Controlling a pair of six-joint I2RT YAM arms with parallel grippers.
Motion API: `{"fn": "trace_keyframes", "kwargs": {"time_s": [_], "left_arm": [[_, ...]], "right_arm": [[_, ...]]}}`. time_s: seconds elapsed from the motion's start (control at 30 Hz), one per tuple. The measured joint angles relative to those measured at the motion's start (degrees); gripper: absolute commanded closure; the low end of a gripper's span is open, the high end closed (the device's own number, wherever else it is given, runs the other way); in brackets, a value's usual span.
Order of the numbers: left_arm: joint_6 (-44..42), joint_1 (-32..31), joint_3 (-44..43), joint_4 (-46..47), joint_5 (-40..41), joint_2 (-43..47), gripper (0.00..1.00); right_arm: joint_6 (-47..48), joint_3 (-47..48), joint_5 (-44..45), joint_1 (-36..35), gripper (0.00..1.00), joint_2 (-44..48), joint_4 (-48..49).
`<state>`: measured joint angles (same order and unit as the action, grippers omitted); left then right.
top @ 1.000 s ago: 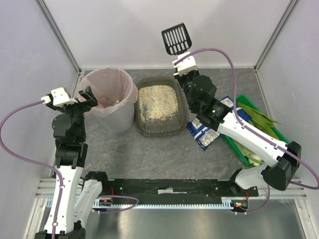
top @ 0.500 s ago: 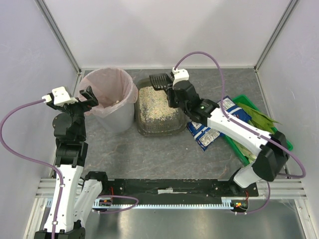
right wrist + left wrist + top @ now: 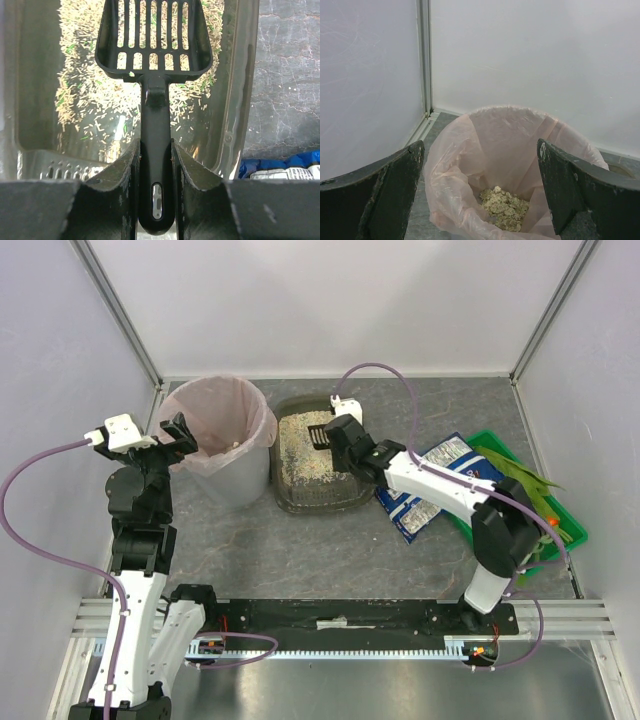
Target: Clean the litter box
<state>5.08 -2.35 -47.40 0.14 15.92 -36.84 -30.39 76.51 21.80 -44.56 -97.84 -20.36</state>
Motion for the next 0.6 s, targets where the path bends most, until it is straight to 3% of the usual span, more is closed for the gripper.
{"fn": "trace_keyframes", "kwargs": {"time_s": [0.27, 0.6], "left_arm": [[0.00, 0.00, 0.22, 0.00, -1.05, -0.02, 0.01], [0.00, 0.00, 0.37, 0.00, -1.49, -0.17, 0.01]], "right_arm": [[1.62, 2.19, 5.55, -1.55, 1.00, -6.29, 0.92], [3.67, 2.19, 8.46, -3.08, 1.00, -8.76, 9.38]]}}
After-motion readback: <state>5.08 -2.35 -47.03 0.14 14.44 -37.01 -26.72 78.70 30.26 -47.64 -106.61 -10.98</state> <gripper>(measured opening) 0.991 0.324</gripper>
